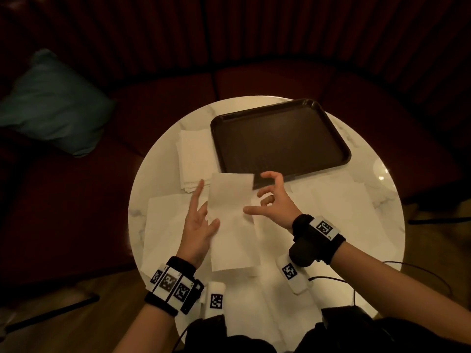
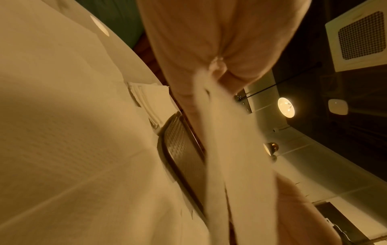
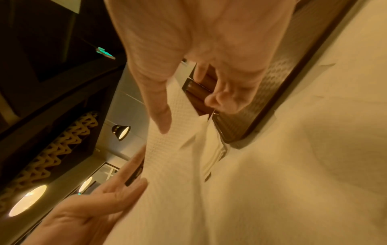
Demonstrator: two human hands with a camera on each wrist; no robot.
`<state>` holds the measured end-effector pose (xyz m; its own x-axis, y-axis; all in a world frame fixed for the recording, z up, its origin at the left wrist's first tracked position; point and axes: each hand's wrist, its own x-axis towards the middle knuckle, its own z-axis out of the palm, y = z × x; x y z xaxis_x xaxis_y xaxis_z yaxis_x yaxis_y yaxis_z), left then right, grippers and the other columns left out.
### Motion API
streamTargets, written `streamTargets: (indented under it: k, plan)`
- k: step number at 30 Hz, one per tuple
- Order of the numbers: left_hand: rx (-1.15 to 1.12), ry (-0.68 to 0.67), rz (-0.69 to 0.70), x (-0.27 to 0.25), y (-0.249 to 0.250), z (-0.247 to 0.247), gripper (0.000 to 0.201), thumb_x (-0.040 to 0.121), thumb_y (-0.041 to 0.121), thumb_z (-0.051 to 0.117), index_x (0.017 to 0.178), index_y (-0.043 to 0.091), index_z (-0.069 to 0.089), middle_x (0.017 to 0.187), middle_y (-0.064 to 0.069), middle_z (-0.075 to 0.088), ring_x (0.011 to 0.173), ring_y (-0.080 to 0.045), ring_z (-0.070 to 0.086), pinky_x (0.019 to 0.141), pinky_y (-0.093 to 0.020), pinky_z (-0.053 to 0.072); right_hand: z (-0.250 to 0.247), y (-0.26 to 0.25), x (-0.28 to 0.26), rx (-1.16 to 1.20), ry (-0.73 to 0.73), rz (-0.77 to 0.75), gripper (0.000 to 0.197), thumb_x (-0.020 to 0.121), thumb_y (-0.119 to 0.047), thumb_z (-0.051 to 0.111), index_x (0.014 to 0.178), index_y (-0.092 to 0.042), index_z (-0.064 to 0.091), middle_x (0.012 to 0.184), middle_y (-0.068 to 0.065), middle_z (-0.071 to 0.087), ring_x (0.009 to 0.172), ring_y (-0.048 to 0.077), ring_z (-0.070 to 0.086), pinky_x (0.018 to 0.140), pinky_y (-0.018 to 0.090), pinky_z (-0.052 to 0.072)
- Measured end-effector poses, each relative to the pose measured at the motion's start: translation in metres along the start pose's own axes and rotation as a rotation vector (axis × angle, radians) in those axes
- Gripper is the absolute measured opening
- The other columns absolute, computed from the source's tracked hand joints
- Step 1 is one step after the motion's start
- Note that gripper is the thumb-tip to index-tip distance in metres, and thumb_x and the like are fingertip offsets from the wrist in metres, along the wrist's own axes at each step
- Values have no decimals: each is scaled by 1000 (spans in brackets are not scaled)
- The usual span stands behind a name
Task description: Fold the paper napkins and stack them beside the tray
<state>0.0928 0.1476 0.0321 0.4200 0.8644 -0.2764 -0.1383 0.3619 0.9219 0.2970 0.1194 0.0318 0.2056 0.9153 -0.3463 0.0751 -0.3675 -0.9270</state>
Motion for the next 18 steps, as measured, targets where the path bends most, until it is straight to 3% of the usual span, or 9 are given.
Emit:
streamTargets:
  k: [2, 4, 6, 7, 10, 13, 15, 17, 18]
  plan:
    - [-42, 48, 3, 5, 3, -3, 88, 89, -13, 52, 145, 50, 25, 132, -6, 57, 115, -28, 63, 84, -48, 57, 3, 0, 3, -3, -44, -16, 64, 70, -18, 85, 112, -27, 37, 111, 4, 52, 89, 19, 56, 81, 31, 52]
    - [-4, 80, 20, 13, 5, -6, 82, 91, -10, 52, 141, 51, 32, 135, -5, 54, 118, -27, 60, 88, -53, 55, 11, -2, 7, -27, -194, -26, 46, 73, -16, 83, 98, -24, 46, 112, -1, 54, 90, 19, 58, 74, 31, 52]
    - [88, 119, 54, 25, 5, -13, 68, 91, -11, 49, 136, 40, 47, 137, -4, 53, 122, -23, 56, 95, -53, 51, 21, -7, 17, -68, -301, -32, 31, 76, -13, 79, 94, -22, 55, 112, -6, 58, 78, 20, 56, 69, 31, 49]
    - [129, 133, 67, 33, 5, -18, 63, 90, -13, 47, 131, 34, 55, 136, -3, 54, 123, -23, 55, 98, -53, 49, 26, -9, 26, -102, -307, -52, 28, 77, -11, 78, 96, -23, 60, 113, -8, 60, 80, 23, 58, 74, 33, 51]
    - [240, 177, 69, 62, 13, -33, 57, 87, -13, 49, 119, 32, 64, 134, 0, 58, 123, -24, 56, 101, -54, 47, 37, -19, 62, -234, -268, -123, 46, 74, -10, 76, 113, -31, 64, 122, -3, 63, 109, 36, 58, 96, 47, 49]
    - [264, 211, 64, 102, 29, -53, 60, 86, -13, 55, 126, 32, 55, 137, -7, 54, 121, -26, 57, 98, -47, 51, 46, -35, 105, -282, -218, -147, 61, 76, -6, 75, 130, -29, 56, 136, -1, 53, 126, 20, 49, 102, 32, 43]
    - [243, 212, 73, 128, 40, -69, 64, 85, -13, 58, 132, 29, 49, 138, -14, 51, 115, -27, 62, 89, -37, 57, 53, -46, 134, -247, -177, -146, 65, 77, -4, 74, 134, -28, 54, 138, 2, 51, 125, 23, 51, 102, 35, 46]
    - [377, 228, 107, 151, 48, -81, 68, 83, -9, 64, 139, 26, 45, 144, -6, 43, 109, -25, 63, 86, -34, 58, 60, -53, 161, -245, -148, -154, 67, 76, -4, 74, 134, -30, 53, 134, 7, 52, 116, 33, 55, 96, 41, 52]
    - [479, 240, 117, 162, 50, -86, 69, 83, -6, 66, 141, 25, 44, 144, 1, 39, 107, -23, 61, 88, -34, 56, 63, -55, 174, -264, -140, -152, 67, 76, -4, 74, 135, -29, 52, 135, 6, 51, 113, 32, 56, 93, 36, 53]
